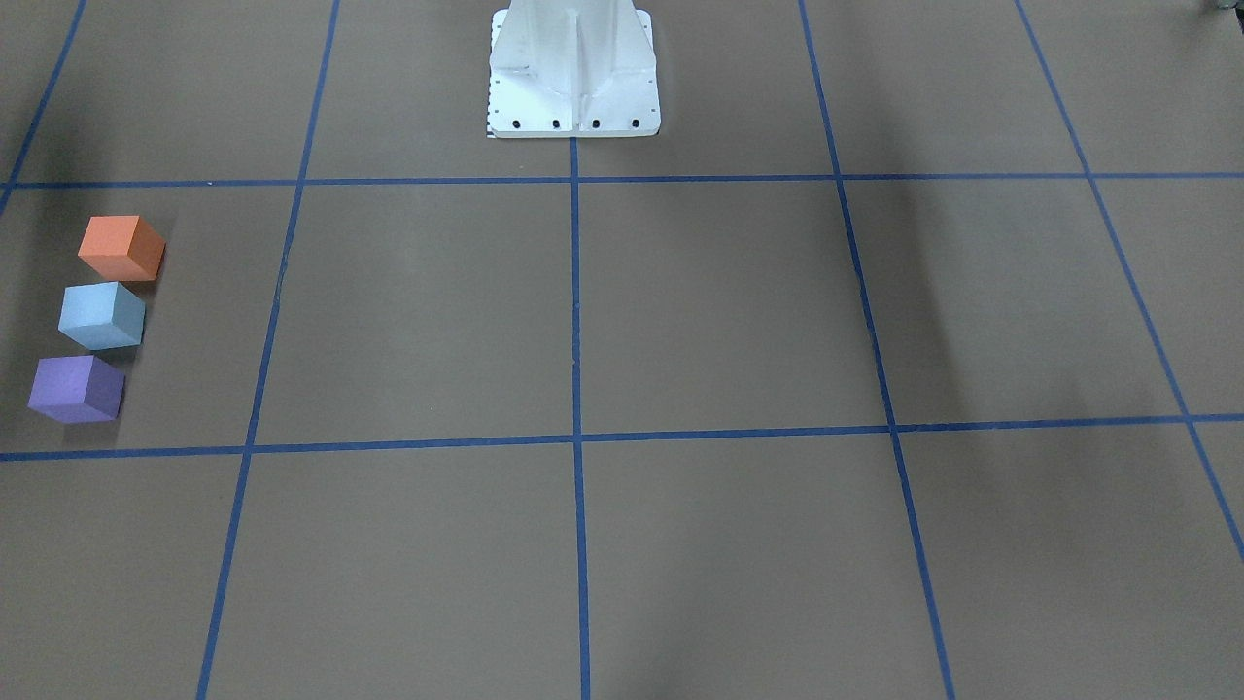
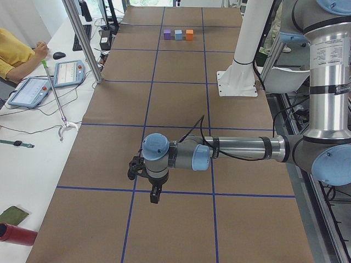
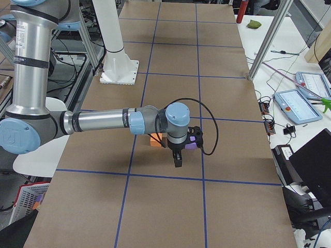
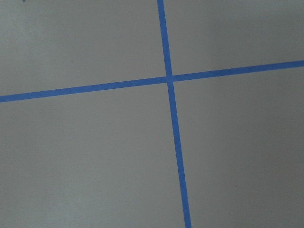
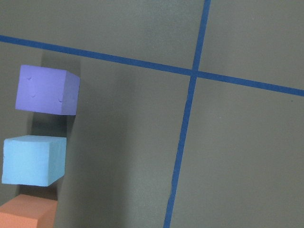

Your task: Place blue block between orange and purple blocks

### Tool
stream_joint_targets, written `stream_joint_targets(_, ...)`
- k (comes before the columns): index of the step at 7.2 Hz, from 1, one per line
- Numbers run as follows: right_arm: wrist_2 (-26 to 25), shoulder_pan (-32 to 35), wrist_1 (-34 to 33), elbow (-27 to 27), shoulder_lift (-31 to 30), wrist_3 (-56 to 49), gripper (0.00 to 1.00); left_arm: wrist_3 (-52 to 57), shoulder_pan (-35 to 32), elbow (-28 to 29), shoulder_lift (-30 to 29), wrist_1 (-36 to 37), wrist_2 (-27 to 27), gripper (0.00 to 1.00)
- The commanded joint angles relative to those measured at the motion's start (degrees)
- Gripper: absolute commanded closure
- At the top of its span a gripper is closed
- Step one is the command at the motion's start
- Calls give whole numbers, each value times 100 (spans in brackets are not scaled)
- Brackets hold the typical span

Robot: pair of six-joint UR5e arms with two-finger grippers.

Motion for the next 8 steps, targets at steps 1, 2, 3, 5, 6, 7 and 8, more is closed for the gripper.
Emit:
stream_joint_targets(1,0,0,33,-46,-25,-4,0,11,3,23,1,-53,-31,0)
stream_joint_targets(2,-8,0,33,-46,-17,-4,0,20,3,75,1,-71,-14,0)
stream_joint_targets(3,0,0,33,-46,-8,-4,0,11,3,66,1,-79,3,0)
stream_joint_targets(5,35,0,33,-46,-8,5,0,29,3,66,36,-88,-5,0)
stream_joint_targets(6,44,0,33,-46,-8,5,0,29,-6,84,36,-88,3,0)
stream_joint_targets(7,44,0,33,-46,-8,5,0,20,-6,75,36,-88,-23,0)
stream_joint_targets(8,44,0,33,-46,-8,5,0,20,3,75,36,-88,-14,0)
